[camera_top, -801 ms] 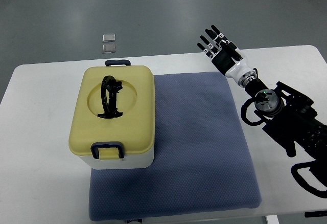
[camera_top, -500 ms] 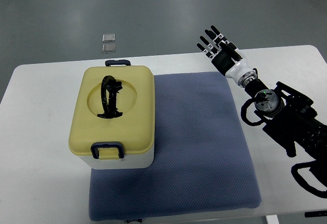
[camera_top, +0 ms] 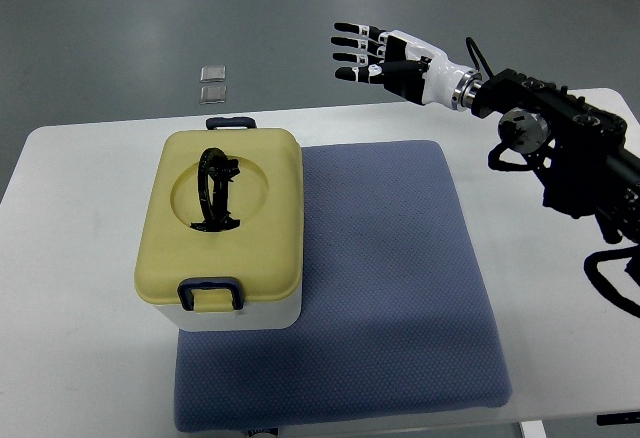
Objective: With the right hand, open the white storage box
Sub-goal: 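Raise the right hand and swing it toward the yellow-lidded box, then lower the right hand over the black handle on the yellow lid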
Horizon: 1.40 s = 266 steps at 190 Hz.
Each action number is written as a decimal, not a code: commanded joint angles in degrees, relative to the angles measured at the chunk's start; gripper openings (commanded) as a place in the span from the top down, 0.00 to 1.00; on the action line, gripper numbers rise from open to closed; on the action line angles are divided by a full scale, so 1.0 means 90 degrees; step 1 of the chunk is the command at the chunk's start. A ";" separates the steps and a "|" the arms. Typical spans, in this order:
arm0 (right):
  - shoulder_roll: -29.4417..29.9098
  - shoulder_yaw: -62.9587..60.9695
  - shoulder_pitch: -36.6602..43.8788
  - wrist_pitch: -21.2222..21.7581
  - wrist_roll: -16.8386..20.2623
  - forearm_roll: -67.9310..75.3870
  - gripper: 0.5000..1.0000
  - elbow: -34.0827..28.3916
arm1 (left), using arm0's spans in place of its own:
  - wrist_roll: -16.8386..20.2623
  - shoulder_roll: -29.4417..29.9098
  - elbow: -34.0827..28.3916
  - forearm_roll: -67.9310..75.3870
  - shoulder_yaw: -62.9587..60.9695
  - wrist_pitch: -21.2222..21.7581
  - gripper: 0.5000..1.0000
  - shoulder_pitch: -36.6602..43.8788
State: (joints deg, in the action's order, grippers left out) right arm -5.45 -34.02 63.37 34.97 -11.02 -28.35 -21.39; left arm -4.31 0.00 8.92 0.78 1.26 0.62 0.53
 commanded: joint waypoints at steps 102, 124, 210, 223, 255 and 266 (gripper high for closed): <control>-0.0859 0.0216 0.1064 0.0004 -0.0875 -0.5560 0.14 -0.3815 | -0.0107 0.0000 0.0151 0.0001 -0.0003 -0.0079 0.00 0.0030; -0.0859 0.0274 0.0986 0.0004 -0.0973 -0.5648 0.14 -0.4420 | -0.0136 0.0000 0.0161 0.0001 -0.0023 -0.0089 0.00 0.0030; -0.0596 0.1310 0.0937 -0.1756 -0.1237 -0.6352 0.14 -0.4479 | -0.0136 0.0000 0.0278 0.0001 -0.0033 -0.0099 0.00 0.0030; -0.0576 0.1368 0.0908 -0.1825 -0.1266 -0.6488 0.14 -0.4469 | -0.0136 0.0000 0.0317 0.0001 -0.0033 -0.0099 0.00 0.0030; -0.0371 0.1378 0.0693 -0.2274 -0.1276 -0.6566 0.14 -0.4449 | -0.0136 0.0000 0.0327 0.0001 -0.0033 -0.0099 0.00 0.0030; -0.0312 0.1388 0.0683 -0.2469 -0.1276 -0.6644 0.14 -0.4420 | -0.0136 0.0000 0.0327 0.0001 -0.0033 -0.0099 0.00 0.0030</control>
State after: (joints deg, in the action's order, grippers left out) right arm -9.19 -21.64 70.00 15.70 -22.46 -87.32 -61.50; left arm -5.54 0.00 11.86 0.80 0.98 -0.27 0.78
